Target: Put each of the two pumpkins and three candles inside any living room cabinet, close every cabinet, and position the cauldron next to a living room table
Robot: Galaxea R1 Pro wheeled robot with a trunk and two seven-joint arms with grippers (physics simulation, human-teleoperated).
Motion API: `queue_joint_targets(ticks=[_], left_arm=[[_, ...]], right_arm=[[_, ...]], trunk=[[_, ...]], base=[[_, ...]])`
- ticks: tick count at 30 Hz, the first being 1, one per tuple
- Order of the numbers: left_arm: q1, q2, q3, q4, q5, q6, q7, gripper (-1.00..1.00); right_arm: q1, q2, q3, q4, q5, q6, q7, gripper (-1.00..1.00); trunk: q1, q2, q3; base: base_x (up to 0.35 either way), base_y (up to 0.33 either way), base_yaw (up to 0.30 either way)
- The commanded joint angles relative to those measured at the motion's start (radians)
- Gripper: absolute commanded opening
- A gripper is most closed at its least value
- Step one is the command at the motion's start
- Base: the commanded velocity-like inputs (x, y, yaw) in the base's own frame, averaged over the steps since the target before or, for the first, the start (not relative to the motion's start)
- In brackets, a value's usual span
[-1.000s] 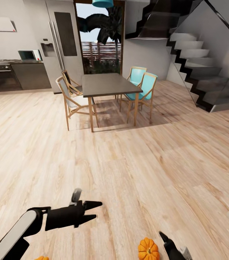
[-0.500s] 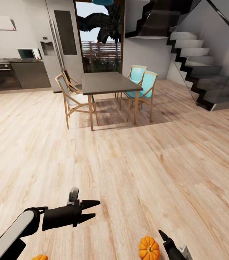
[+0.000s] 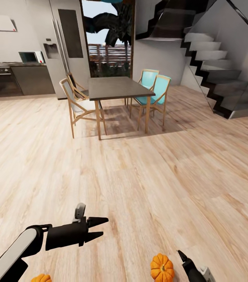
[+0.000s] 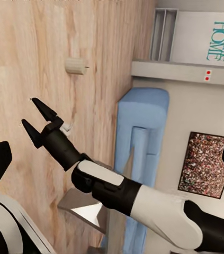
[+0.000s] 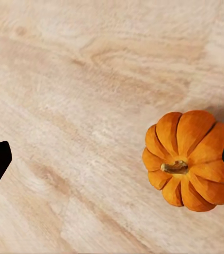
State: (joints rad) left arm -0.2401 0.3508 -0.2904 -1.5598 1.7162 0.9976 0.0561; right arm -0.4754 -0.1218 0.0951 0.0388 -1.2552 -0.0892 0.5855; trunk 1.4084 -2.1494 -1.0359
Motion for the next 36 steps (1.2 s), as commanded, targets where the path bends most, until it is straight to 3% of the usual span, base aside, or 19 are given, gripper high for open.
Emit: queue_joint_targets(ticks=[1,4,6,10,15,18,36], left_arm=[[-0.001,0.001,0.0,0.0,0.009,0.001,0.006,1.0],[-0.001,0.001,0.0,0.0,0.012,0.001,0.005,1.0],[-0.001,0.001,0.0,0.0,0.012,0.001,0.005,1.0],[-0.001,-0.002,-0.001,0.0,0.013,0.001,0.005,1.0],[-0.001,-0.001,0.0,0.0,0.013,0.001,0.005,1.0],[-0.001,-0.004,-0.002,0.0,0.013,0.001,0.005,1.0],[-0.001,-0.005,-0.006,-0.002,0.013,0.001,0.006,1.0]], right_arm=[[-0.002,-0.01,0.01,0.004,-0.006,-0.002,0.007,1.0],[-0.001,-0.021,0.011,0.003,-0.007,0.01,0.011,1.0],[-0.001,-0.032,0.011,0.003,-0.007,0.058,0.031,1.0],[-0.002,-0.054,0.007,0.003,-0.009,0.206,0.163,1.0],[-0.002,-0.062,0.009,0.003,-0.009,0.24,0.285,1.0],[-0.002,-0.062,0.009,0.003,-0.008,0.248,0.315,1.0],[-0.002,-0.057,0.015,0.004,-0.001,0.183,0.223,1.0]], trunk=[[0.004,-0.008,-0.004],[0.015,-0.029,-0.013],[0.023,-0.043,-0.02],[0.038,-0.071,-0.032],[0.057,-0.106,-0.048],[0.069,-0.127,-0.057],[0.138,-0.253,-0.114]], base=[[0.0,0.0,0.0],[0.0,0.0,0.0],[0.0,0.0,0.0],[0.0,0.0,0.0],[0.0,0.0,0.0],[0.0,0.0,0.0],[0.0,0.0,0.0]])
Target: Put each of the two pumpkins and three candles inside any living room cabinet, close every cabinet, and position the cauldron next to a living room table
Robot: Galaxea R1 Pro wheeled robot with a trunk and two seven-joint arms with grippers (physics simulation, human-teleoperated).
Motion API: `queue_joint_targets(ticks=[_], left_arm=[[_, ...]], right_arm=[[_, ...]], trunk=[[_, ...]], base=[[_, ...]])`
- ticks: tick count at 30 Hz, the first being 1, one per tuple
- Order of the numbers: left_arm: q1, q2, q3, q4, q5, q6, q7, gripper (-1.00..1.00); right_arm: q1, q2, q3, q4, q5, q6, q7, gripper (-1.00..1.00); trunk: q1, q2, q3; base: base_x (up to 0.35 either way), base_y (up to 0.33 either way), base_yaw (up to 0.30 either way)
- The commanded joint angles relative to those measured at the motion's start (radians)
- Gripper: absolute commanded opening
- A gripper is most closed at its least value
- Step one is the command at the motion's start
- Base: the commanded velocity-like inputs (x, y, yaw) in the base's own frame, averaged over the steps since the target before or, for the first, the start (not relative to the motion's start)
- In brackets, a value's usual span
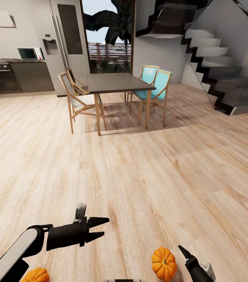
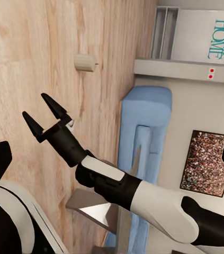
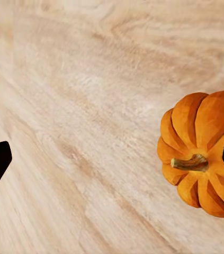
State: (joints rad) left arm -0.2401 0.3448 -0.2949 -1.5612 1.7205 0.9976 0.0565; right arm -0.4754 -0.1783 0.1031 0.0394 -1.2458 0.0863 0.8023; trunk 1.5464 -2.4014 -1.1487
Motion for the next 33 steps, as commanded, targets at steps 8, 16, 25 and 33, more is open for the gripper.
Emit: queue_joint_targets(ticks=[8,16,25,33], left_arm=[[-0.001,-0.005,-0.003,0.0,0.007,0.0,0.006,1.0],[-0.001,-0.006,-0.003,0.0,0.007,0.0,0.006,1.0],[-0.001,-0.006,-0.004,0.0,0.007,0.0,0.006,1.0],[-0.001,-0.006,-0.004,0.0,0.007,0.0,0.006,1.0]], right_arm=[[-0.002,0.0,0.006,0.004,-0.013,-0.028,0.004,1.0],[-0.002,0.001,0.007,0.004,-0.012,-0.05,0.004,1.0],[-0.002,0.0,0.008,0.004,-0.009,-0.038,0.003,1.0],[-0.002,-0.004,0.011,0.004,-0.004,-0.038,-0.004,1.0]], trunk=[[0.031,-0.057,-0.026],[0.054,-0.099,-0.052],[0.059,-0.101,-0.087],[0.062,-0.103,-0.118]], base=[[0.0,0.0,0.0],[0.0,0.0,0.0],[0.0,0.0,0.0],[0.0,0.0,0.0]])
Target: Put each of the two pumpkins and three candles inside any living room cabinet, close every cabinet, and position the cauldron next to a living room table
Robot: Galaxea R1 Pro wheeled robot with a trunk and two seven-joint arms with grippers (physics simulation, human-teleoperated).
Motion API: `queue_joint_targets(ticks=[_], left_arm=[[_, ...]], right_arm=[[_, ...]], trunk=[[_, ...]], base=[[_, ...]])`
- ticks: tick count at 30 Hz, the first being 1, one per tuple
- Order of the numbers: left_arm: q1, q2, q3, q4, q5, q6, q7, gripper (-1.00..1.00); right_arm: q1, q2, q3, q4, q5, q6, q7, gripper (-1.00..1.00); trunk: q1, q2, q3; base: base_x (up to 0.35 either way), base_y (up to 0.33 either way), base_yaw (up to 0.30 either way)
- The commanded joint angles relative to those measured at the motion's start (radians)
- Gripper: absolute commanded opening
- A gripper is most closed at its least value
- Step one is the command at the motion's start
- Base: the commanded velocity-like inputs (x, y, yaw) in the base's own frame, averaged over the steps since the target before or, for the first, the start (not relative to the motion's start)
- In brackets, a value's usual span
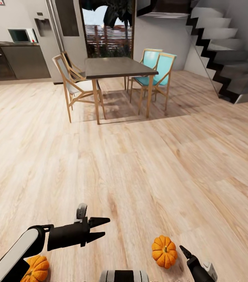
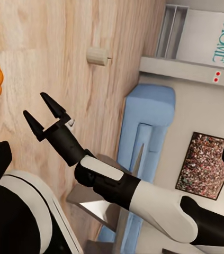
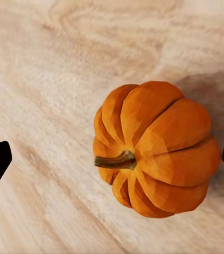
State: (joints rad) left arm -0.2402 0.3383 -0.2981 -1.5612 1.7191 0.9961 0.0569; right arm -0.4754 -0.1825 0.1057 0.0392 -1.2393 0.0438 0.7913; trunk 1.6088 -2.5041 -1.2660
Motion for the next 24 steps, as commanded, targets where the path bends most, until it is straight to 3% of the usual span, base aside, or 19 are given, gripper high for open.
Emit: queue_joint_targets(ticks=[1,24], left_arm=[[-0.001,0.001,-0.001,0.0,0.008,0.001,0.006,1.0],[-0.005,0.016,0.004,-0.007,0.008,0.004,0.004,1.0]], right_arm=[[-0.002,0.0,0.008,0.004,-0.01,0.005,0.009,1.0],[-0.002,-0.001,0.009,0.003,-0.009,0.006,0.029,1.0]], trunk=[[0.0,-0.001,-0.005],[0.011,-0.006,-0.094]], base=[[0.0,0.0,0.0],[0.0,0.0,0.0]])
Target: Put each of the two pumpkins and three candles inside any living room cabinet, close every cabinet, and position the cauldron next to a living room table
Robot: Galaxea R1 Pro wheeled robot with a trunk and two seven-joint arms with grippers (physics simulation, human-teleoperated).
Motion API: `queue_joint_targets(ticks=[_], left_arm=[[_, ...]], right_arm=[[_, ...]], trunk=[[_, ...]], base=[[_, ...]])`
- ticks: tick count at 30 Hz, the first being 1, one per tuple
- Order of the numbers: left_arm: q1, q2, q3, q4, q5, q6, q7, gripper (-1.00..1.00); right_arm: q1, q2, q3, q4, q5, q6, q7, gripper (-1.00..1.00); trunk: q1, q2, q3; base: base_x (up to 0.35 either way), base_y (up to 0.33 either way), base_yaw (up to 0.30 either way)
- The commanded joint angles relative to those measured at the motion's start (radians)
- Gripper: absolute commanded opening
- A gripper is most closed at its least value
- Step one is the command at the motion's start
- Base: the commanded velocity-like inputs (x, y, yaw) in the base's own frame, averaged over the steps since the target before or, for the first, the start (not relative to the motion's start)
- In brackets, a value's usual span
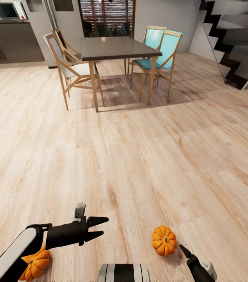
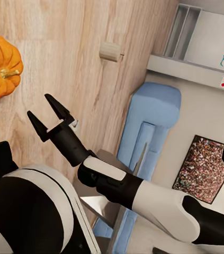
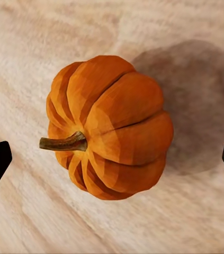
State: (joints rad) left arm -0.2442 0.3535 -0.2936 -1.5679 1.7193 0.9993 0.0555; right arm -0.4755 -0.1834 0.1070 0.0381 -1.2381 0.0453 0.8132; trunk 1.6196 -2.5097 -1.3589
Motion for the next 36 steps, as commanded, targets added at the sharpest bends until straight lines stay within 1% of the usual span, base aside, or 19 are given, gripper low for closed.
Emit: queue_joint_targets(ticks=[1,3,6,13,22,25,35,36], left_arm=[[-0.001,0.001,-0.001,-0.001,0.008,0.001,0.006,1.0],[-0.001,0.001,-0.001,-0.001,0.008,0.002,0.006,1.0],[-0.001,0.002,-0.001,-0.001,0.008,0.003,0.006,1.0],[-0.001,0.006,-0.001,0.0,0.008,0.003,-0.019,1.0],[-0.001,0.006,0.0,0.0,0.008,0.002,-0.022,1.0],[-0.001,0.007,0.001,0.0,0.008,0.002,-0.022,1.0],[-0.001,0.007,0.003,0.0,0.008,0.002,-0.022,1.0],[-0.001,0.007,0.003,0.0,0.008,0.002,-0.022,1.0]], right_arm=[[-0.001,0.0,0.008,0.004,-0.011,0.005,0.013,1.0],[-0.002,0.0,0.008,0.004,-0.01,0.005,0.042,1.0],[-0.002,0.0,0.008,0.003,-0.009,0.004,0.056,1.0],[-0.002,0.001,0.009,0.003,-0.009,0.004,0.064,1.0],[-0.002,0.001,0.01,0.003,-0.008,0.002,0.069,1.0],[-0.001,0.001,0.01,0.003,-0.008,0.002,0.071,1.0],[-0.001,0.001,0.01,0.003,-0.008,0.002,0.086,1.0],[-0.001,0.001,0.01,0.003,-0.008,0.002,0.086,1.0]], trunk=[[0.0,-0.001,-0.005],[0.001,-0.001,-0.012],[0.002,-0.002,-0.024],[0.006,-0.003,-0.051],[0.01,-0.005,-0.086],[0.01,-0.005,-0.086],[0.014,-0.008,-0.125],[0.014,-0.008,-0.125]], base=[[0.0,0.0,0.0],[0.0,0.0,0.0],[0.0,0.0,0.0],[0.0,0.0,0.0],[0.0,0.0,0.0],[0.0,0.0,0.0],[0.0,0.0,0.0],[0.0,0.0,0.0]])
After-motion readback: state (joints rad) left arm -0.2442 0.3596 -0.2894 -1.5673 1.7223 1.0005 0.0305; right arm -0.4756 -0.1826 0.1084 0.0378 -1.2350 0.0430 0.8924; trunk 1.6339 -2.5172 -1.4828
